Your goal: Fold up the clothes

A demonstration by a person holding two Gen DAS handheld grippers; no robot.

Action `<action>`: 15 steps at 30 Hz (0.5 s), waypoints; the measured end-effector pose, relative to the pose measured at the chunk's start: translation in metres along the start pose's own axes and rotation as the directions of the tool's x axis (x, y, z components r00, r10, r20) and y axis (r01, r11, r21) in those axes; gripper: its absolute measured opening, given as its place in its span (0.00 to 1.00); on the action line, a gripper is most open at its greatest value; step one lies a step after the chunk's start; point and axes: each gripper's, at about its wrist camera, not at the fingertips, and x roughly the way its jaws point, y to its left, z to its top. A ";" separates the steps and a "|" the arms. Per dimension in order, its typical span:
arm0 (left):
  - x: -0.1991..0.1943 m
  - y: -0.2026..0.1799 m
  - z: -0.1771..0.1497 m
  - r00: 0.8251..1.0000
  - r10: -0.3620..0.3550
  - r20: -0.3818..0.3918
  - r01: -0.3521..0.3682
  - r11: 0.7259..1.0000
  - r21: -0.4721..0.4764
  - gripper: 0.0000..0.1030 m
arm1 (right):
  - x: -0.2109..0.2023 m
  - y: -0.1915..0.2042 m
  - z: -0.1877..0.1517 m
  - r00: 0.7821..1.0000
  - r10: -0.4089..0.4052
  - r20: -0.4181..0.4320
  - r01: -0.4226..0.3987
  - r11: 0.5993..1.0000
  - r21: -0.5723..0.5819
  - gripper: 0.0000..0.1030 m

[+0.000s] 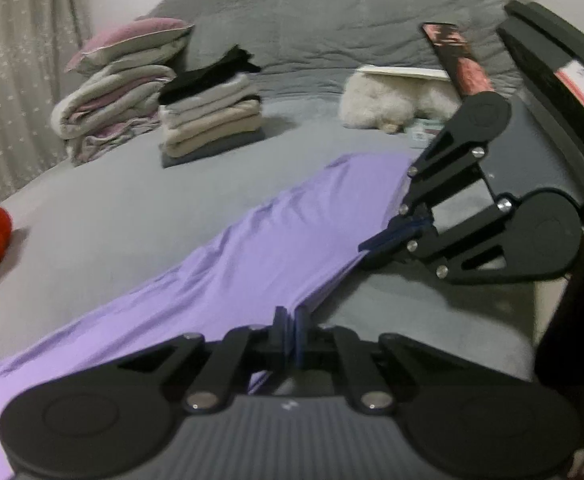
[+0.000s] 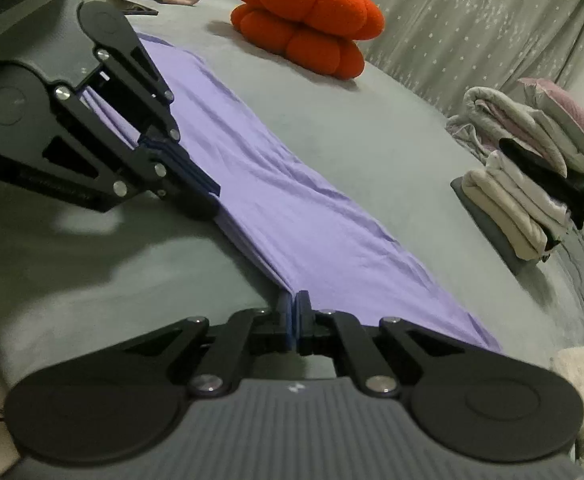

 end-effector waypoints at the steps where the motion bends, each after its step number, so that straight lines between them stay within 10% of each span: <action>1: 0.002 -0.002 -0.002 1.000 -0.001 -0.009 0.001 1.000 0.009 0.01 | -0.002 0.000 0.000 1.000 0.005 -0.006 -0.005 1.000 0.004 0.01; 9: 0.002 -0.001 -0.001 1.000 -0.017 -0.013 0.016 1.000 -0.015 0.14 | -0.002 -0.003 -0.007 0.999 -0.031 0.010 0.030 0.988 0.153 0.22; 15: 0.013 -0.018 0.003 1.000 -0.011 -0.004 0.011 0.999 0.049 0.28 | -0.019 -0.037 -0.025 0.999 -0.050 0.001 0.043 0.878 0.476 0.40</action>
